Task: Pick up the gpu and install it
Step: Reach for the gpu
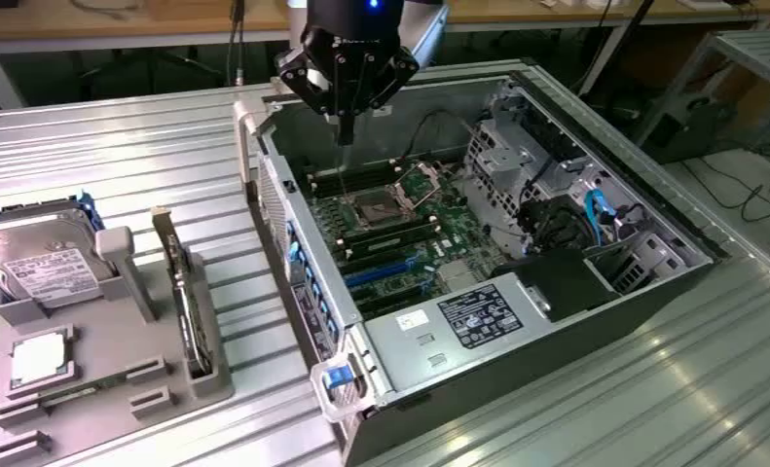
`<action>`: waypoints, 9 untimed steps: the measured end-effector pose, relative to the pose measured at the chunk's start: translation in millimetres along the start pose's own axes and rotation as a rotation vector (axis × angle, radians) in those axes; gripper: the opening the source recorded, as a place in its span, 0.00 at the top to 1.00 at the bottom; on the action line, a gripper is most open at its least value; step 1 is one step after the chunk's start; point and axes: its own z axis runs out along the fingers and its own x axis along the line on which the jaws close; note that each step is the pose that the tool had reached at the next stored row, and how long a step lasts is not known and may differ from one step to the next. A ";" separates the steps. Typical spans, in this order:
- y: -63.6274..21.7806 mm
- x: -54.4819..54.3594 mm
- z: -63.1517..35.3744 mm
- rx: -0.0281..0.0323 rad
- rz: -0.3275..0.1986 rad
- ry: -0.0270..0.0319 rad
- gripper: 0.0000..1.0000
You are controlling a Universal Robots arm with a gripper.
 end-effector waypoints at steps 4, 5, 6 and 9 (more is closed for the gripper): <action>-2.3 14.1 -0.5 0.0000 0.000 0.0000 0.89; -2.6 16.2 -0.5 0.0000 -0.001 0.0001 0.89; -2.7 17.6 -0.5 -0.0001 -0.003 0.0001 0.89; -3.0 21.7 -0.6 -0.0003 -0.013 0.0005 0.89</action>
